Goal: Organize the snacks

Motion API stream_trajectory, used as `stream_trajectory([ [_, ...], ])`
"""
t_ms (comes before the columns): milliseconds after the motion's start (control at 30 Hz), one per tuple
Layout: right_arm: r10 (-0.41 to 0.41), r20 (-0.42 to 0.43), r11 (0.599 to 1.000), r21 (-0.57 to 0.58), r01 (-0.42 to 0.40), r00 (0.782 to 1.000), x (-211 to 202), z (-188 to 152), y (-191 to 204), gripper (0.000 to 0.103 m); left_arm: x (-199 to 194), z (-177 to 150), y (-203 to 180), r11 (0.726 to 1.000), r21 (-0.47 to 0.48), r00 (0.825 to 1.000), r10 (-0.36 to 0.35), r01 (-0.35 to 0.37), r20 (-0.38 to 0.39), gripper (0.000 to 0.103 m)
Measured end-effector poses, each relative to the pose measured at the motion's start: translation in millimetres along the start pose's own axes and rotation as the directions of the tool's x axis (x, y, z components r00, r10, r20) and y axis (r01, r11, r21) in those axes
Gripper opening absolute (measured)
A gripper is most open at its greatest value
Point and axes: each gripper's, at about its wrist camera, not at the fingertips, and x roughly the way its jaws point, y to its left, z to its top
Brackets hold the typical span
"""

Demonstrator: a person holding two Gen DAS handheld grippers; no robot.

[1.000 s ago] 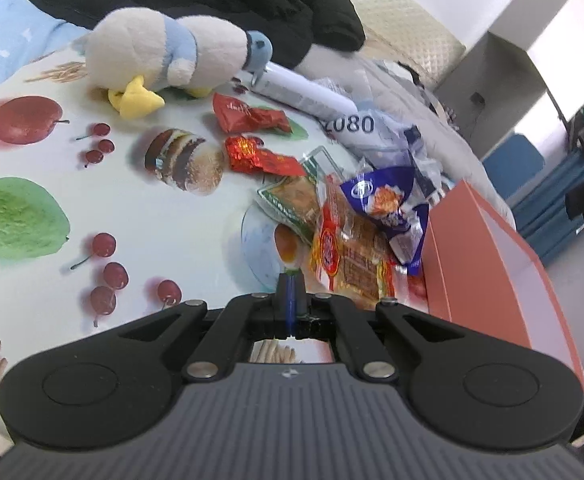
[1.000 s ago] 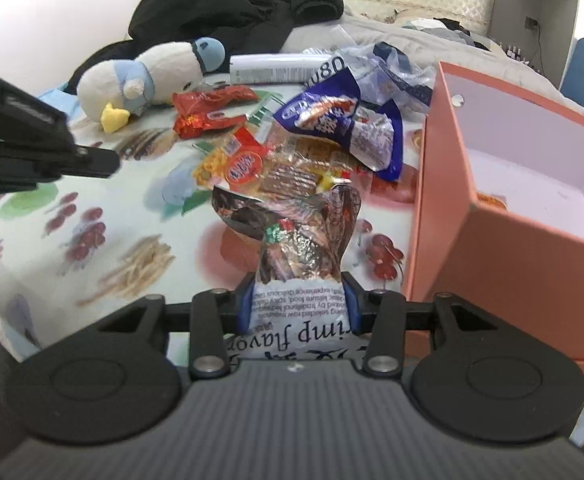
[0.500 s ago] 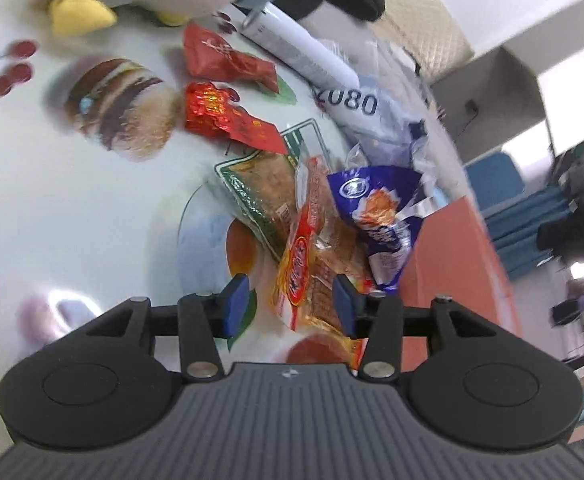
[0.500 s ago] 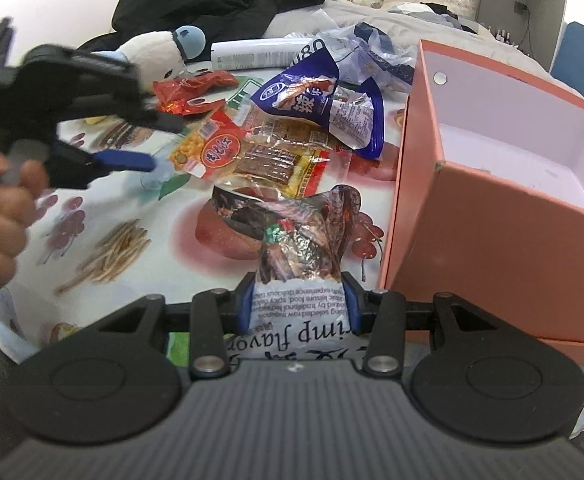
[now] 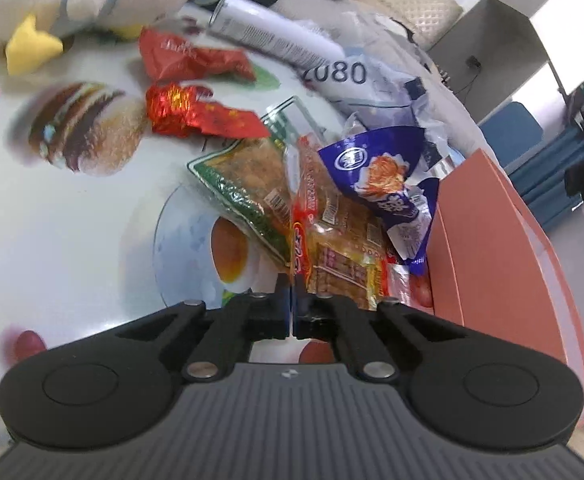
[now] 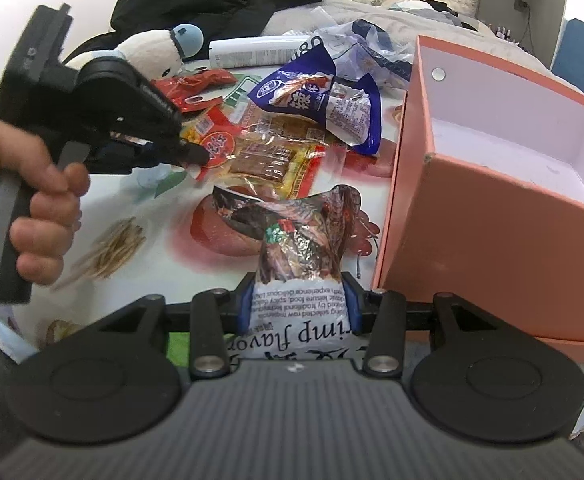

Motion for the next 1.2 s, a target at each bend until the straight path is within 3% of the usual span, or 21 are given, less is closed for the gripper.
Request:
stream_trajectory([
  [333,0.015,-0.016,1.000,-0.008,-0.016,1.000,-5,-9,-3,0.046,-66,-21,19,0.999,-0.042,1.000,0.021,-0.020,0.003,0.000],
  [500,0.040,-0.026,0.999,-0.014,-0.040,0.999,-11,-13,-4,0.046,-113,-41,46,0.994,-0.085,0.998,0.061,-0.062,-0.018,0.000],
  [633,0.052,-0.030,0.998,-0.040,-0.053,0.998,-15,-17,0,0.046,-139,-50,62,0.989,-0.055,0.991,0.133,-0.134,-0.025,0.001],
  [700,0.050,-0.028,0.997,-0.054,-0.051,0.998,-14,-19,2,0.046,-143,-50,69,0.983,-0.043,0.983,0.178,-0.180,-0.041,0.008],
  [733,0.048,-0.027,0.997,-0.056,-0.050,0.998,-13,-19,3,0.046,-144,-49,71,0.975,-0.037,0.975,0.216,-0.219,-0.060,0.027],
  [767,0.047,-0.023,0.997,-0.059,-0.049,0.999,-13,-18,4,0.046,-145,-48,71,0.969,-0.026,0.967,0.245,-0.248,-0.064,0.054],
  [833,0.043,-0.018,0.997,-0.066,-0.044,0.999,-12,-18,5,0.046,-153,-49,66,0.950,0.007,0.949,0.313,-0.313,-0.016,0.073],
  [900,0.038,-0.014,0.997,-0.070,-0.039,0.999,-13,-18,6,0.046,-158,-50,52,0.920,0.084,0.924,0.381,-0.382,0.036,0.075],
  [933,0.036,-0.013,0.997,-0.072,-0.036,0.999,-13,-18,6,0.046,-159,-50,44,0.913,0.118,0.920,0.389,-0.391,0.045,0.075],
  [1067,0.025,-0.008,0.996,-0.080,-0.026,1.000,-13,-19,6,0.046,-150,-56,19,0.938,0.176,0.954,0.299,-0.299,0.029,0.075],
  [1200,0.011,-0.007,0.997,-0.079,-0.011,1.000,-14,-18,3,0.046,-124,-64,0,0.931,0.222,0.954,0.299,-0.290,-0.005,0.076],
])
